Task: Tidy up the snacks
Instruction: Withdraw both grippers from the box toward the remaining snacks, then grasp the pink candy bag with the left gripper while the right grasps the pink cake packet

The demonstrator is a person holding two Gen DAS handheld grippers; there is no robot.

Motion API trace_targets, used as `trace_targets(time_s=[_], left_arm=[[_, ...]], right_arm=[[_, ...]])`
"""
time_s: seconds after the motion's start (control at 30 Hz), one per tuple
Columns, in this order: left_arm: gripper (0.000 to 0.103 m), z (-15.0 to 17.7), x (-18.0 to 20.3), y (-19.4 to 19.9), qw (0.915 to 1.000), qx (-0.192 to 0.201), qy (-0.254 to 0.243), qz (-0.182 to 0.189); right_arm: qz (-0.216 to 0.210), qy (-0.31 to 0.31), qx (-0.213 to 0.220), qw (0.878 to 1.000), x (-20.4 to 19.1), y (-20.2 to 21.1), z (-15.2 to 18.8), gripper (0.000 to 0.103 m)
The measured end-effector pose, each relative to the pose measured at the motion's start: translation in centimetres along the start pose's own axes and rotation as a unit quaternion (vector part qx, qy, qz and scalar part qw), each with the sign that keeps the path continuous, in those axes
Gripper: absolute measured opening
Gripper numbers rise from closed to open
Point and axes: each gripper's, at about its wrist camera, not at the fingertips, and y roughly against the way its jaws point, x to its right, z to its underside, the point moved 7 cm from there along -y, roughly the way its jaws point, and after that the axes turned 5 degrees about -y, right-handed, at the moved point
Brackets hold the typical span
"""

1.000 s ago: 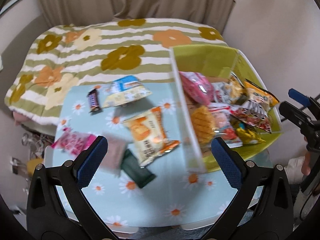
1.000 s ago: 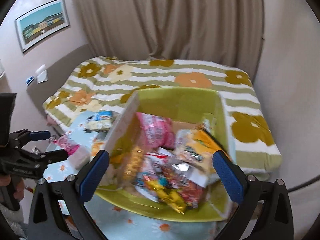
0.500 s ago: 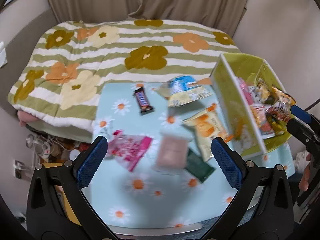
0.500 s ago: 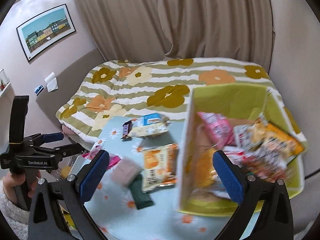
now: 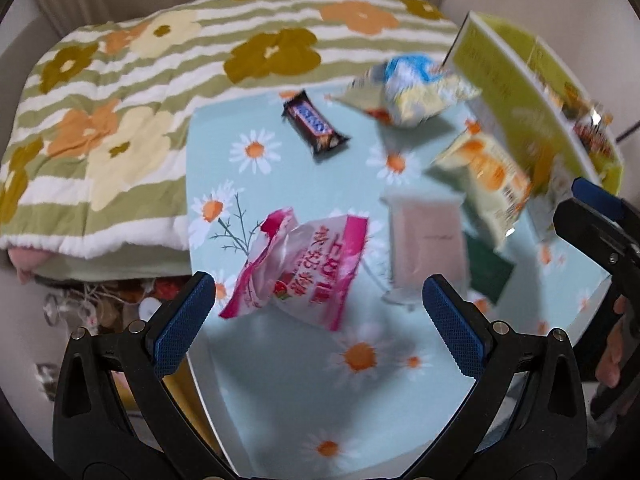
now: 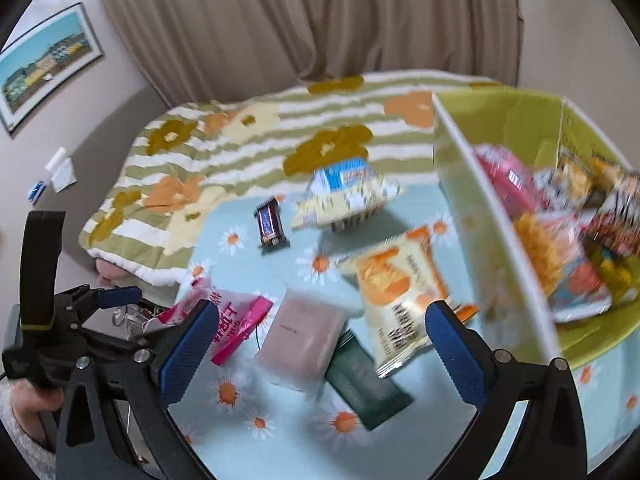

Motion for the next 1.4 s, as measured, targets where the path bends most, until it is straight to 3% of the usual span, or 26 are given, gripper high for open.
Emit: trace_targets(time_s=[0.37,0.57,0.9,1.07,1.2,1.4], left_arm=[[0.102,0.8,-0.2,-6.2,0.9988,-0.012,-0.047,0.0],[0.088,1.1,-0.1,-8.0,0.9966,-0.014,-0.079,-0.019],[0.078,1.1,0.2,-7.7,0.995,0.009,-0.1,0.003],[0.063,0.9,0.1,-6.8,0.9941,0.027,-0.104,0.014],[0.057,0.9,-0.2,-6.5,0.9941,0.039,-0.098,0.026],[0.05,0.9,-0.7,-5.7,0.9944,0.043,-0.092,0.032]], right_arm=[[0.049,-0.031,-0.03,0.998,-1.0,-5.7,3.3,0.099],[0.059,-0.022,-0.04,0.997,-1.4,-6.7,4.3,0.093],[0.064,-0.033,-0.043,0.996,-1.2,-7.2,5.3,0.092],[0.066,-0.031,-0.038,0.997,-1.5,-7.4,5.1,0.092],[0.064,-0.029,-0.048,0.996,-1.9,-8.4,5.1,0.076],[0.073,-0.023,-0.049,0.996,-1.9,-9.1,4.5,0.075]])
